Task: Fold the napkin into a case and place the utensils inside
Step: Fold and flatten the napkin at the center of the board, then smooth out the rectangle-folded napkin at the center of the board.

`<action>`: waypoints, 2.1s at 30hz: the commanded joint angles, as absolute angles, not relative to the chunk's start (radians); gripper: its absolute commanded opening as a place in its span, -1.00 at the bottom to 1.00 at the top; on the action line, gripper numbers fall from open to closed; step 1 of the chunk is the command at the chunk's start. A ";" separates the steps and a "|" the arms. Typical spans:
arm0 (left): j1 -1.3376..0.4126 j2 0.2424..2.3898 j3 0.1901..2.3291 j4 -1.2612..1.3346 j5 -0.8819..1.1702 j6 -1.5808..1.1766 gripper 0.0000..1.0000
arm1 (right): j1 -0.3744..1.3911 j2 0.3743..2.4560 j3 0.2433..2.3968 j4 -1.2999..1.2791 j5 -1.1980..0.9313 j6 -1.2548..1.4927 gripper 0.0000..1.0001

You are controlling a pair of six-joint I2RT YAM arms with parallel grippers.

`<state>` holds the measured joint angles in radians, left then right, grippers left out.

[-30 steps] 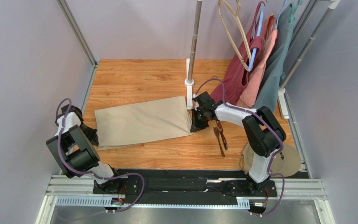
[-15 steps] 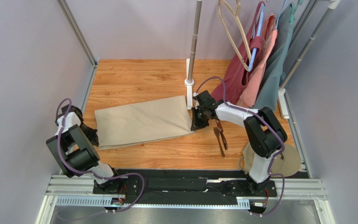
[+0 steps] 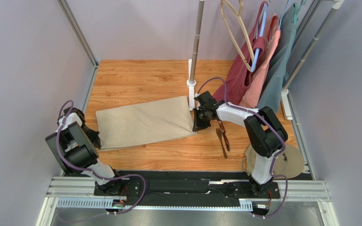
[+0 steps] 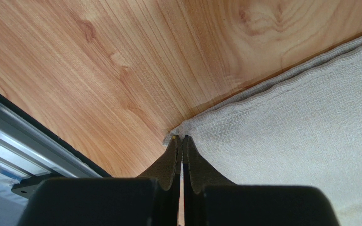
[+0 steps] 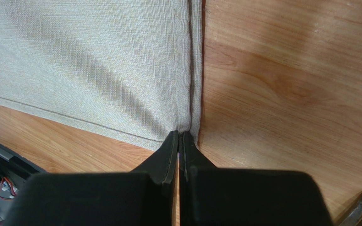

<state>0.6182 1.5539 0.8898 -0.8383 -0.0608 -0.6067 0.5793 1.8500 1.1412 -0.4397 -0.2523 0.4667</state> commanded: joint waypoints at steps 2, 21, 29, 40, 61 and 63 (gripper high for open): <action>0.627 1.548 0.887 -0.813 -0.064 -0.597 -0.97 | 0.577 1.862 1.157 -0.408 -0.230 0.453 -1.00; 0.410 1.092 0.887 -0.737 0.113 -0.563 0.28 | 0.583 1.738 1.244 -0.534 -0.123 0.379 0.25; 0.275 1.156 0.819 -0.537 0.305 -0.635 0.13 | 0.586 1.724 1.246 -0.488 -0.214 0.408 0.34; 0.334 1.419 0.919 -0.511 0.431 -0.592 -0.57 | 0.644 1.836 1.305 -0.380 -0.308 0.511 0.07; 0.486 1.804 1.233 -0.673 0.173 -0.476 -0.77 | 0.597 2.210 1.750 -0.219 -0.351 0.517 -0.22; 0.485 1.824 1.252 -0.680 0.149 -0.469 -0.77 | 0.580 2.270 1.818 -0.216 -0.339 0.511 -0.19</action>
